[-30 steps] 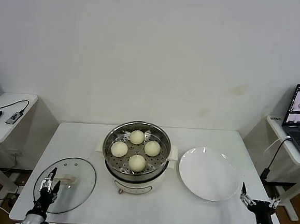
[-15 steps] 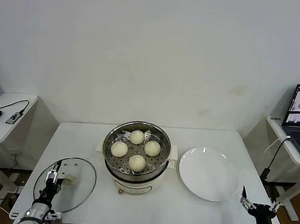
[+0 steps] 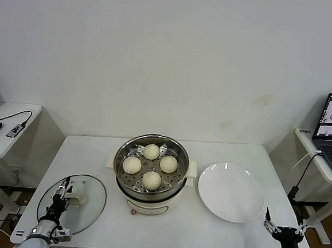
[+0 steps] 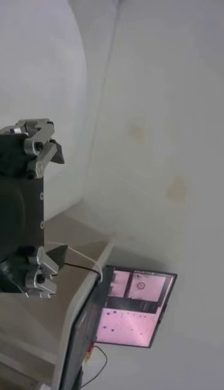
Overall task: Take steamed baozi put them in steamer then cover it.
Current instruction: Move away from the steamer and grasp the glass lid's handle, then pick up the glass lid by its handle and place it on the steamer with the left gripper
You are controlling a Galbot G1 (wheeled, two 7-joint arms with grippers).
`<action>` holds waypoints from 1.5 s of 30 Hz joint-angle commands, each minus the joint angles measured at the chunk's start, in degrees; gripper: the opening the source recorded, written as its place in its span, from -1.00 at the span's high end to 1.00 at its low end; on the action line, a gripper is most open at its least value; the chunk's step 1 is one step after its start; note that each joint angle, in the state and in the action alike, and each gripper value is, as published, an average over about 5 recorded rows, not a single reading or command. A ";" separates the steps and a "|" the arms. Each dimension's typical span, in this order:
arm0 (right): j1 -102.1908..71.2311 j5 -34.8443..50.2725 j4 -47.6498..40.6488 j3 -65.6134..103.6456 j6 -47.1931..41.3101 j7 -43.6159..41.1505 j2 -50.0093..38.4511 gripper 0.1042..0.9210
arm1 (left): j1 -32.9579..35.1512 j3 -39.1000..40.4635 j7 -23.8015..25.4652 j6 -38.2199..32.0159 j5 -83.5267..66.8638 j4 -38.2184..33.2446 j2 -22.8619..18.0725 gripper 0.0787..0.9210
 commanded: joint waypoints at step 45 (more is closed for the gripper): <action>-0.97 -4.99 2.72 -5.30 0.29 0.56 0.68 -0.76 | -9.54 9.93 13.39 24.68 -20.37 -33.15 16.54 0.84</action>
